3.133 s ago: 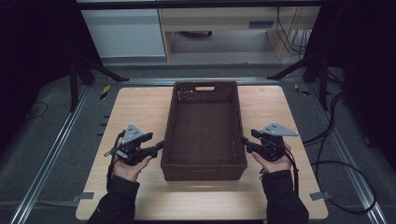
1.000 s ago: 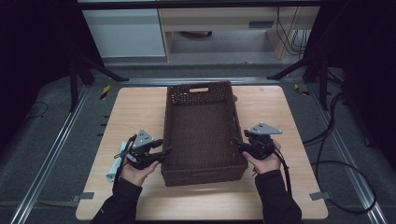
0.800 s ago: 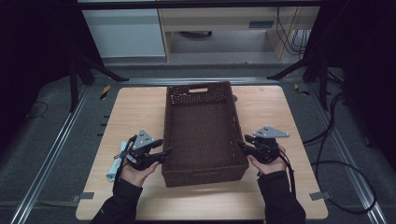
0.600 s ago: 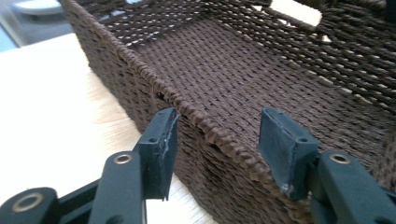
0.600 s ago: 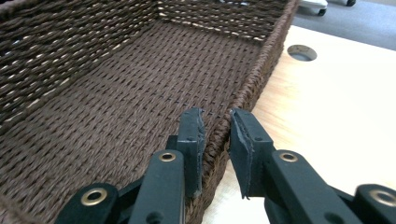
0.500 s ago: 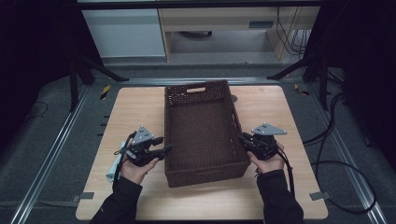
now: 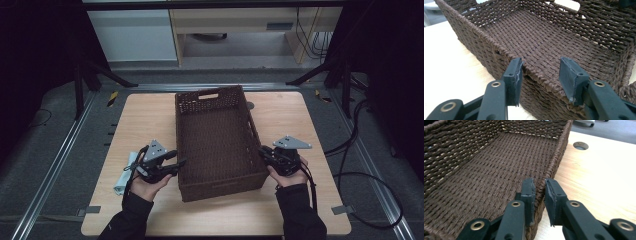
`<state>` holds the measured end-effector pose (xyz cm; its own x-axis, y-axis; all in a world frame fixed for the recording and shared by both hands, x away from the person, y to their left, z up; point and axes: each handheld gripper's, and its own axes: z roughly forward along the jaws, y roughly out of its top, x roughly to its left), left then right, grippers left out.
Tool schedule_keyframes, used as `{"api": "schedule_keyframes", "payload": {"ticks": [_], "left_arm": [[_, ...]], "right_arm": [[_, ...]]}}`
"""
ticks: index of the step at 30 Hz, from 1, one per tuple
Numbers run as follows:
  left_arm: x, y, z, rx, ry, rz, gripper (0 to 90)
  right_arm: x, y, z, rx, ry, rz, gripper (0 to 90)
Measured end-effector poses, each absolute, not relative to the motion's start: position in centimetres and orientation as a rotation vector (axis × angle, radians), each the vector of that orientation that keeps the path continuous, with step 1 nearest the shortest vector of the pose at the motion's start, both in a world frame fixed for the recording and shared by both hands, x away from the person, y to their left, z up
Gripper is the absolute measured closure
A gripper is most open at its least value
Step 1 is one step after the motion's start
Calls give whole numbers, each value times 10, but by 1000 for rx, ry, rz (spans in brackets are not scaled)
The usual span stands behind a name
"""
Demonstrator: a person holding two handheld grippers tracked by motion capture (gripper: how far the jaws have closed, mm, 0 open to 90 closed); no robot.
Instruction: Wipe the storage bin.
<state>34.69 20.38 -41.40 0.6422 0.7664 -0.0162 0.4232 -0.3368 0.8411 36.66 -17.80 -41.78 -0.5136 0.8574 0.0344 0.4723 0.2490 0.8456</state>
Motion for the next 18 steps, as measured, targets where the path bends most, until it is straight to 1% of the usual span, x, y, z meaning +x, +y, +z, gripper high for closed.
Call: {"api": "schedule_keyframes", "payload": {"ticks": [2,5,8,9,13,14,16,18], "left_arm": [[349,205,-413,1970,939,501,499],[355,207,-413,1945,958,468,464],[357,202,-416,1954,940,437,473],[355,200,-416,1965,931,455,503],[351,197,-417,1962,926,482,509],[351,197,-417,1962,926,482,509],[349,196,-418,1953,931,478,504],[347,195,-418,1952,928,481,502]], "right_arm": [[368,-177,-417,1202,2087,1167,797],[374,-179,-418,1205,2072,1161,804],[380,-182,-419,1226,2054,1164,795],[380,-182,-419,1227,2051,1162,775],[373,-184,-417,1221,2038,1170,645],[371,-184,-416,1223,2034,1175,632],[365,-186,-417,1231,2037,1164,643],[364,-187,-418,1236,2044,1151,702]]}}
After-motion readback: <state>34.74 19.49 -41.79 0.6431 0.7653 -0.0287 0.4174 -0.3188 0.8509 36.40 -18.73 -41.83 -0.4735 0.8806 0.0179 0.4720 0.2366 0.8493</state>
